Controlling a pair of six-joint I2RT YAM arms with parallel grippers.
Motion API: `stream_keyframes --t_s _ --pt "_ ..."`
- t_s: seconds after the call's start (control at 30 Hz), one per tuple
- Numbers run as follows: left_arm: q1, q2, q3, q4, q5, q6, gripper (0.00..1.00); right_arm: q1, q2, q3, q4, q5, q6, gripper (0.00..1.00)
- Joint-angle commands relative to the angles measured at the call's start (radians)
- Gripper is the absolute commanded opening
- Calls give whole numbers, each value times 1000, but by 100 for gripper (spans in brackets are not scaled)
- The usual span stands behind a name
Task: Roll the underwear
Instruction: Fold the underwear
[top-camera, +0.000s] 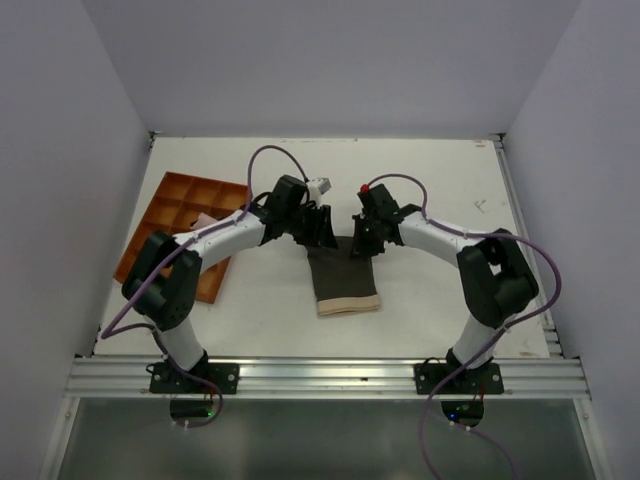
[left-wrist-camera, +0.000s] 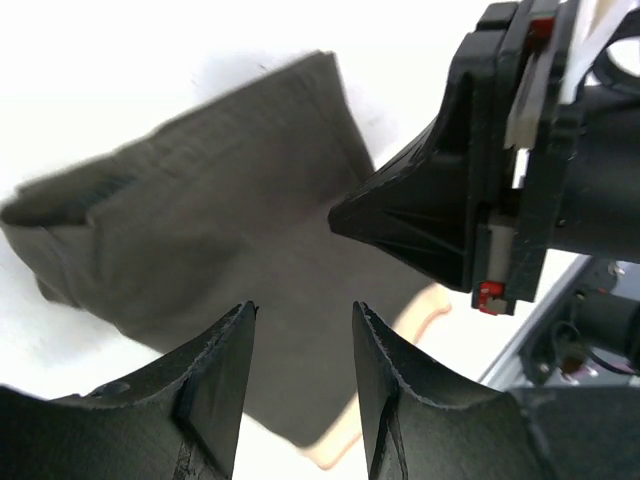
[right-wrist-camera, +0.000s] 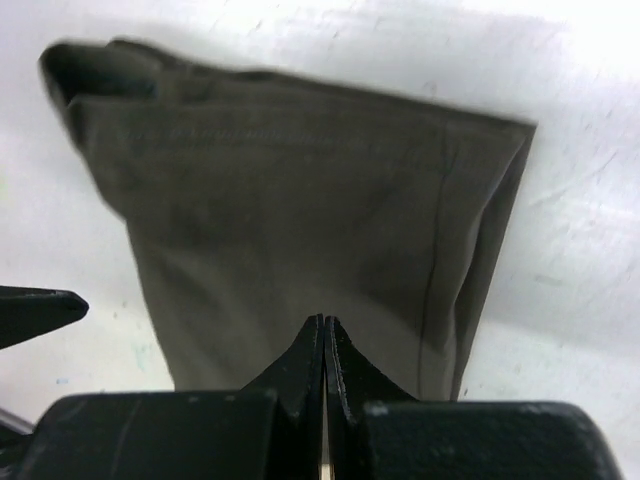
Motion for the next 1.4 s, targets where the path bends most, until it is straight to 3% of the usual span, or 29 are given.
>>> stream_keyframes --t_s 0.0,0.4,0.77,1.07,1.23,1.37 --pt "23 74 90 8 -23 73 47 -40 68 102 19 -42 -41 0" --pt "59 214 122 69 -20 53 46 -152 139 126 -10 -37 -111 0" --pt "66 275 138 72 -27 56 46 -179 162 108 -18 10 -163 0" --pt "69 189 219 39 34 76 52 -179 87 145 -79 9 -162 0" --pt "66 134 294 -70 40 91 54 -179 33 165 -122 21 -136 14" --pt "52 54 227 -92 45 90 54 -181 27 180 -164 35 -120 27"
